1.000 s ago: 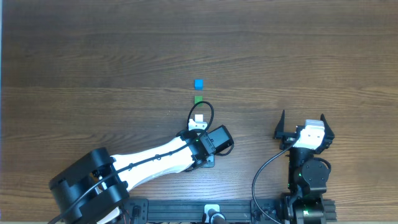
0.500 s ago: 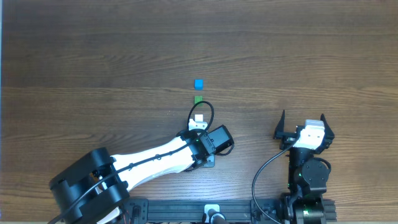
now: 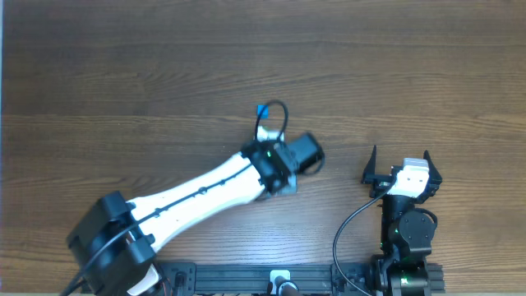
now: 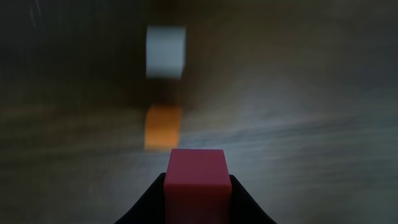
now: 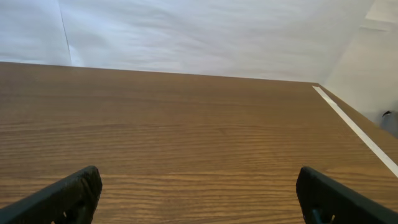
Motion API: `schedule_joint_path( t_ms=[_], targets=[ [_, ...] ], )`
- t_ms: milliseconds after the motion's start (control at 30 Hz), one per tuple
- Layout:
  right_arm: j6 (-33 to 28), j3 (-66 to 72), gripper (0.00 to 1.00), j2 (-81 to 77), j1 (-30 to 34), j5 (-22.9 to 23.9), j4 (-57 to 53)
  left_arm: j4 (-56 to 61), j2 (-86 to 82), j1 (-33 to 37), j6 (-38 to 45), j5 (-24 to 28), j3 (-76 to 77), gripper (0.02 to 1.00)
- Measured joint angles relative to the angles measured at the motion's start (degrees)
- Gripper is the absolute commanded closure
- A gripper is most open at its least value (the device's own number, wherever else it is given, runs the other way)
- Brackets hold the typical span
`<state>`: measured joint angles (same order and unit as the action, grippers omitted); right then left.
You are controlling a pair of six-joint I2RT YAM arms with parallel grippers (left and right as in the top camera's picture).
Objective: Stack Cubes
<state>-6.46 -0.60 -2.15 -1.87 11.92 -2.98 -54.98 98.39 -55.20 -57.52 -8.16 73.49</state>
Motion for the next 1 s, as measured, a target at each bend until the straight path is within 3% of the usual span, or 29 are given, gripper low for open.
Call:
schedule_joint_path(
  t_ms=[267,1000],
  targets=[
    [-0.02,0.00,0.007,0.00,0.00,0.00,0.00,0.13,1.86,10.62,5.55,0.42,6.56,0.978],
    [-0.02,0.00,0.009,0.00,0.00,0.00,0.00,1.16,10.47,11.28,8.68,3.04,6.56,0.978]
  ],
)
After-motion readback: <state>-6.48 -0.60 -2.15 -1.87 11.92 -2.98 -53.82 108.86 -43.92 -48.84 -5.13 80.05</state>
